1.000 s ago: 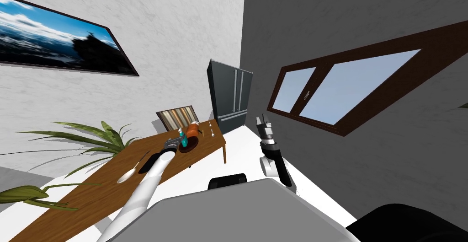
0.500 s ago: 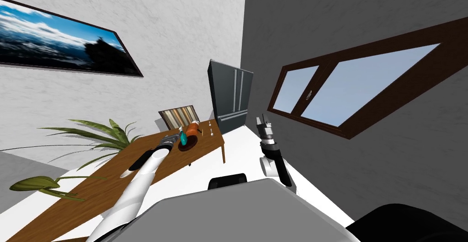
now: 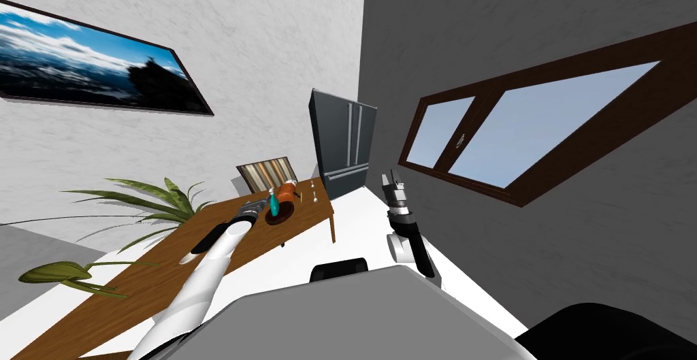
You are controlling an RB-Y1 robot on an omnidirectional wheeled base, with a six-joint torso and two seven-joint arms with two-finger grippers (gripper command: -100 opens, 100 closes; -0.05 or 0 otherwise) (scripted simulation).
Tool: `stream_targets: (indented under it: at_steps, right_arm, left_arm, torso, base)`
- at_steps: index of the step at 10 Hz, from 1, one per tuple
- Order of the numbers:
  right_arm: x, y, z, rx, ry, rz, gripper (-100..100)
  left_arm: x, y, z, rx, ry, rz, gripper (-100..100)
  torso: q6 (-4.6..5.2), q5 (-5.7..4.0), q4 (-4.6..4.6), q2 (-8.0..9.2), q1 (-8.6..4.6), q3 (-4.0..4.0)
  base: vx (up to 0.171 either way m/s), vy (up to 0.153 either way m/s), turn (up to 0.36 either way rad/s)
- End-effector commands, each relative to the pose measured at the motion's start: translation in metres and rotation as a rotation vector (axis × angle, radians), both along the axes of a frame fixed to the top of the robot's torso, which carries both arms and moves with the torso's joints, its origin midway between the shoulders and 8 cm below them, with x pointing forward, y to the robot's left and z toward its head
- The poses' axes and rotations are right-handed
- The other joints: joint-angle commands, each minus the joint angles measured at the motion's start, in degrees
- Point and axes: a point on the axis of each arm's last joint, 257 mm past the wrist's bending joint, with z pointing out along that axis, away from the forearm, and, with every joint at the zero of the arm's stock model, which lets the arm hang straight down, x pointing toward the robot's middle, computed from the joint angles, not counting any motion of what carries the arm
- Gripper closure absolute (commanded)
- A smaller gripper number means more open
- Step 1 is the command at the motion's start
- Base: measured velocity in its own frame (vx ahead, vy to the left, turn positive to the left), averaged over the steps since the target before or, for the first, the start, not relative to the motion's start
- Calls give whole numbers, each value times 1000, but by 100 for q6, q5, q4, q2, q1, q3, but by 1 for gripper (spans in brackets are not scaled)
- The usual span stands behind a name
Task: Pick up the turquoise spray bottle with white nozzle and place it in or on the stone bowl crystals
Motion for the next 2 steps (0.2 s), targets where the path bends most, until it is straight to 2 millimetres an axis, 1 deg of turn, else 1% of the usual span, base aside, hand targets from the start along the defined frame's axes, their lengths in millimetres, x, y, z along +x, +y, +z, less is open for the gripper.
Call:
stream_targets:
  at_steps: [1, 2]
  right_arm:
    - [0, 0, 0, 0, 0, 0, 0]
    - [0, 0, 0, 0, 0, 0, 0]
  left_arm:
    - [0, 0, 0, 0, 0, 0, 0]
    - [0, 0, 0, 0, 0, 0, 0]
  torso:
    - [0, 0, 0, 0, 0, 0]
    - [0, 0, 0, 0, 0, 0]
  base:
    - [0, 0, 0]
    - [0, 0, 0]
